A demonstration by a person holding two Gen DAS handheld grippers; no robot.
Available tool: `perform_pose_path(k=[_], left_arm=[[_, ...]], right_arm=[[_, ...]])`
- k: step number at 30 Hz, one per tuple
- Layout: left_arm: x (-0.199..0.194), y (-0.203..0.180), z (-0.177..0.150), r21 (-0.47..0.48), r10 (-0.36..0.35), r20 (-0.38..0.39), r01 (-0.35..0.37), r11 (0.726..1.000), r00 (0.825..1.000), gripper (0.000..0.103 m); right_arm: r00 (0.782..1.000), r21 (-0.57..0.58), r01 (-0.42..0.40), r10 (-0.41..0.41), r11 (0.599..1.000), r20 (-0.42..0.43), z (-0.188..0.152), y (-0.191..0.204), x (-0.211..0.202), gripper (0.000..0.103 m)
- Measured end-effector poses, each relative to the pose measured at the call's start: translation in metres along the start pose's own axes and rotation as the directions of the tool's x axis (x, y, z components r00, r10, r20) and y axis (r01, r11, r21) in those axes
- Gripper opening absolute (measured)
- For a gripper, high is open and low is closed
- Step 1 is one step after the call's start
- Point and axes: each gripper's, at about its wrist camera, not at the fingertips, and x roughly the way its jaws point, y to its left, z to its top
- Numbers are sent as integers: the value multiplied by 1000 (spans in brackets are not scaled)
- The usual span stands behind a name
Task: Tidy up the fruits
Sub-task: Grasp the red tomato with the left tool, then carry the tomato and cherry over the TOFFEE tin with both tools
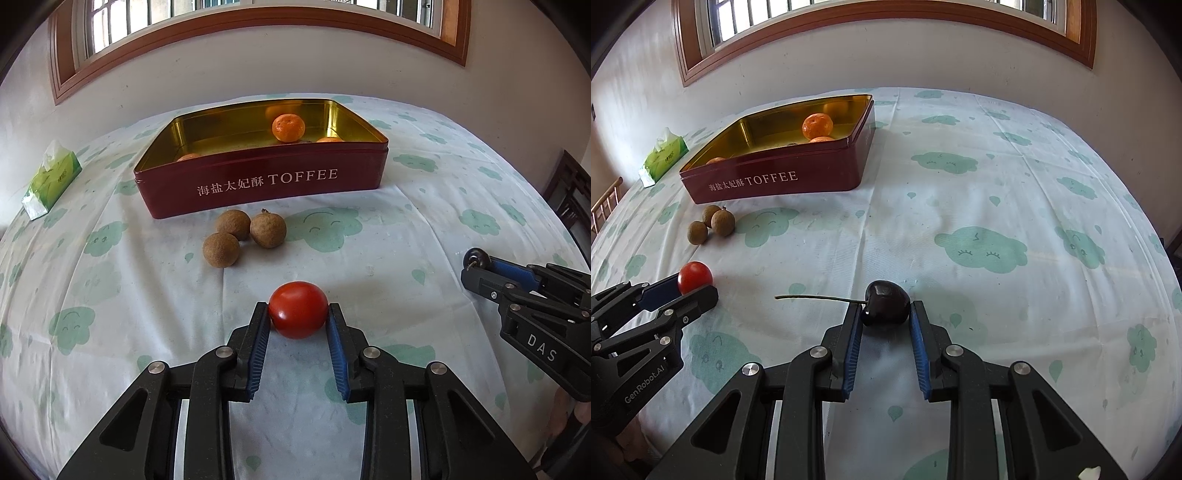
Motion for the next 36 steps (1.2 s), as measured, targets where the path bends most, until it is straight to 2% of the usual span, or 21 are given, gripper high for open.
perform_pose_path(k=[21, 36], left_arm=[[-4, 28, -2, -44, 43, -1, -43, 998, 999, 32], [-6, 40, -2, -54, 45, 3, -45, 998, 999, 32]], right_arm=[[1000, -1, 11, -11, 1000, -10, 2, -1, 0, 24], [999, 7, 15, -15, 1000, -31, 8, 6, 0, 24]])
